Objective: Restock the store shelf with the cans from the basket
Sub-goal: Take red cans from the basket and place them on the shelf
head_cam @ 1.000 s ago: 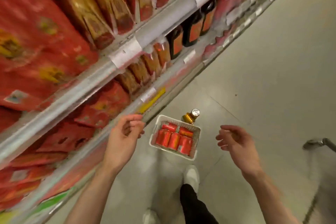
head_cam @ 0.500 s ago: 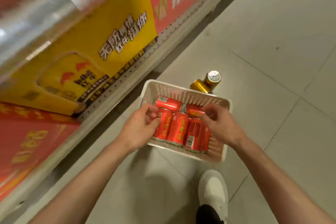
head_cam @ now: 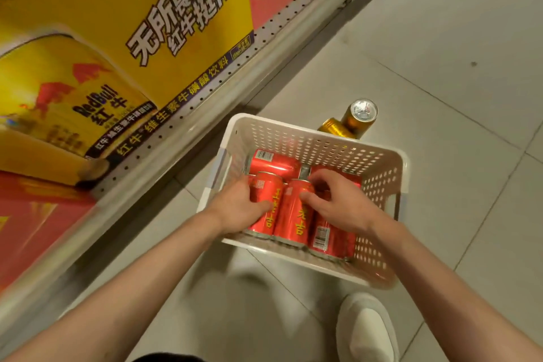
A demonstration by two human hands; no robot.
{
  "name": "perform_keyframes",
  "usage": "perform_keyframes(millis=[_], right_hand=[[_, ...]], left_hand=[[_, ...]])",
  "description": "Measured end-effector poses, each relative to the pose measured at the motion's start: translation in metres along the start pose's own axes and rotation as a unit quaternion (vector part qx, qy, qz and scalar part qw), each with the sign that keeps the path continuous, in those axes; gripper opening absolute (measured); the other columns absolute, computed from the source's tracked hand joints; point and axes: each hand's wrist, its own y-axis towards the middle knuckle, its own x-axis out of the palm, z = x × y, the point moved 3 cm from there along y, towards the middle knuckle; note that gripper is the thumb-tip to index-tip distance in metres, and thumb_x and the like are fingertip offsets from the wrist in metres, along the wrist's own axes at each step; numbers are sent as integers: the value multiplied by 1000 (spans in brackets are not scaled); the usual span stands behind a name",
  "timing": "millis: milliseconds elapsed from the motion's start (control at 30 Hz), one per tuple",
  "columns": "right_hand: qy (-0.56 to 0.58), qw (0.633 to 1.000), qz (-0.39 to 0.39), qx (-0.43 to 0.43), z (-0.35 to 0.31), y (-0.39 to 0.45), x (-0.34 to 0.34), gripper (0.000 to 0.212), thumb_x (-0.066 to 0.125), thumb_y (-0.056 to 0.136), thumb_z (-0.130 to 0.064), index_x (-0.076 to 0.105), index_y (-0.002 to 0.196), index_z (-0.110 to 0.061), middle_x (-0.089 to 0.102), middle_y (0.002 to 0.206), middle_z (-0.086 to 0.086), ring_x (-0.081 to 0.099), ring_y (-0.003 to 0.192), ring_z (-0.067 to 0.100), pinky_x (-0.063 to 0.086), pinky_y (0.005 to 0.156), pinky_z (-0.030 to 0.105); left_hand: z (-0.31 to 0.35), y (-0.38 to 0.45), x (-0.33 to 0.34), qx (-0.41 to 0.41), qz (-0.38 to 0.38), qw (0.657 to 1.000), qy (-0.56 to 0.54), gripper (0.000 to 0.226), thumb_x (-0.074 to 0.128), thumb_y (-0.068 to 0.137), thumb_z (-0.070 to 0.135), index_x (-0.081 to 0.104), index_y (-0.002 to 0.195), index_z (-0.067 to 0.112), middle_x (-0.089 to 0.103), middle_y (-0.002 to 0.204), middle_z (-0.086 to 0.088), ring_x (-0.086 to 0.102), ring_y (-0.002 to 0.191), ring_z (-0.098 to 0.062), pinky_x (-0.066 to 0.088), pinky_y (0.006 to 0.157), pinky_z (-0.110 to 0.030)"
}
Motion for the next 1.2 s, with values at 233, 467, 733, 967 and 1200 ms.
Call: perform_keyframes(millis=[233,467,733,967,1200], right_hand=[[46,996,-65,38,-2,-1,-2,53,78,82,-53,46,116,-27,65,114,-10,66,97,10,56,89,35],[76,994,-72,34,-1,-3,-5,54,86,75,-48,48,104,-23,71,106,-8,70,93,10,60,87,41],[113,993,-17,-25,-13,-13,-4,54,92,70,-35,49,102,-27,68,106,-9,69,89,8,61,79,33],[66,994,38,-74,-29,-17,3,94,88,73,-39,38,152,-25,41,134,-13,48,120,4,44,104,17],[111,993,-13,-49,-31,-19,18,83,88,75,-39,35,138,-34,59,124,-13,64,108,5,54,93,22]], left_hand=[[2,6,4,-9,-17,998,-64,37,80,81,42,60,110,30,74,108,1,72,95,-16,59,91,-41],[1,1,2,3,9,996,-84,73,81,74,51,36,127,25,69,114,3,71,99,-17,58,90,-45],[7,-31,-18,45,61,983,-169,63,80,82,41,39,128,28,65,102,20,69,95,-4,58,92,-42],[12,-61,-38,74,124,983,-114,68,80,77,52,38,128,36,58,100,26,63,91,8,54,81,-19],[8,-75,-52,76,189,972,-116,72,82,72,57,40,127,38,58,107,25,61,95,8,55,89,-28]])
